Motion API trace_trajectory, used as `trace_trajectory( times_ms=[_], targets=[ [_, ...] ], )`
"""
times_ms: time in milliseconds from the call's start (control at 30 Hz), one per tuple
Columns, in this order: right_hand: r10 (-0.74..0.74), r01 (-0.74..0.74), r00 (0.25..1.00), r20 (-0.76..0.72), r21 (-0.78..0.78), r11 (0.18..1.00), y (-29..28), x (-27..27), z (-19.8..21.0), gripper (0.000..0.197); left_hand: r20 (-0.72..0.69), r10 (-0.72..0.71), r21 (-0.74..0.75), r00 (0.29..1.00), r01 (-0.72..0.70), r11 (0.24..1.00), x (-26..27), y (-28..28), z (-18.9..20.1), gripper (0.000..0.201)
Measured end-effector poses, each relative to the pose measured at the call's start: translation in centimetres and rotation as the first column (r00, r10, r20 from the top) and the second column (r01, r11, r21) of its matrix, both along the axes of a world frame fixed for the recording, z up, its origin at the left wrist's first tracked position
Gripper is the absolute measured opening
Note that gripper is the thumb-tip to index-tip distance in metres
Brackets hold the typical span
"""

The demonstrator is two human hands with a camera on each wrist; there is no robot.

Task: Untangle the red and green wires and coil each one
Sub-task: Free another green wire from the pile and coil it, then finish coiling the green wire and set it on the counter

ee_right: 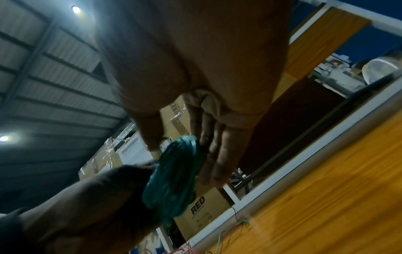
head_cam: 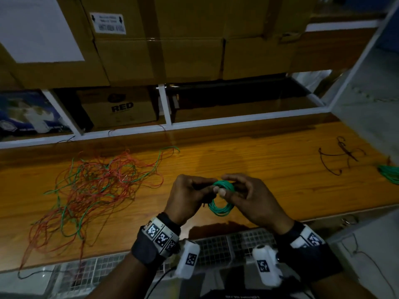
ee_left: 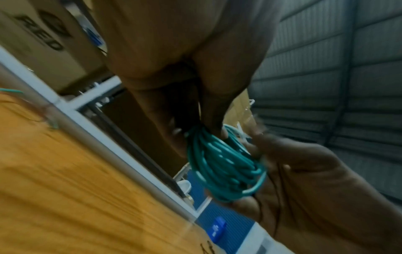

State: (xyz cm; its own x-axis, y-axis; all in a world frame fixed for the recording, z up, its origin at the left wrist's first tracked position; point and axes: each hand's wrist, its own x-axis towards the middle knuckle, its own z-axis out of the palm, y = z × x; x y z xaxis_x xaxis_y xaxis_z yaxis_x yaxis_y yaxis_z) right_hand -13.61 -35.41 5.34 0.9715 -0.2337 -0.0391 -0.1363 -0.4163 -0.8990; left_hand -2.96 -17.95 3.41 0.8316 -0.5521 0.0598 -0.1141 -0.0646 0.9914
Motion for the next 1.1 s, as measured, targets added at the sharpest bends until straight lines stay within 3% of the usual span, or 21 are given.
trace_trajectory(
  times_ms=[100, 267, 500, 700, 833, 900, 1000, 1100],
  targets=[
    [-0.118, 0.116, 0.990, 0.073, 0.042, 0.992, -0.3, -0.3, -0.1, 0.038, -0.050, -0.050, -0.046, 0.997, 0.048, 0.998, 0.3, -0.7, 0.4, 0.027],
    [-0.232, 0.222, 0.969, 0.081, 0.119, 0.968, -0.4, -1.9, 0.2, 0.035, -0.323, -0.214, -0.107, 0.922, 0.189, 0.976, 0.2, -1.5, 0.6, 0.039],
    [-0.327, 0.328, 0.944, 0.047, -0.016, 0.944, -3.1, -4.2, -0.2, 0.030, -0.492, -0.396, -0.067, 0.775, 0.420, 0.905, 0.9, -5.7, 0.2, 0.039],
    [-0.327, 0.330, 0.943, 0.059, -0.048, 0.943, -10.9, -3.9, -2.2, 0.028, -0.437, -0.311, 0.003, 0.844, 0.347, 0.938, 0.1, -13.3, -0.5, 0.036],
    [-0.261, 0.259, 0.965, -0.004, 0.132, 0.957, -18.0, -3.7, -2.8, 0.033, -0.352, -0.244, 0.035, 0.904, 0.273, 0.961, -0.4, -19.4, -1.0, 0.028],
    [-0.325, 0.324, 0.946, -0.020, 0.157, 0.933, -22.3, -3.6, -3.2, 0.036, -0.318, -0.178, 0.044, 0.931, 0.202, 0.978, -0.4, -22.2, -1.5, 0.021],
    [-0.483, 0.472, 0.875, -0.032, -0.166, 0.866, -29.4, -2.9, -5.0, 0.028, -0.336, -0.049, 0.055, 0.941, 0.071, 0.996, 0.0, -25.2, -2.4, 0.018],
    [-0.586, 0.492, 0.804, -0.102, -0.440, 0.751, -35.1, -1.3, -7.2, 0.018, -0.383, 0.052, 0.075, 0.922, -0.025, 0.997, 0.3, -26.6, -3.5, 0.014]
  ],
)
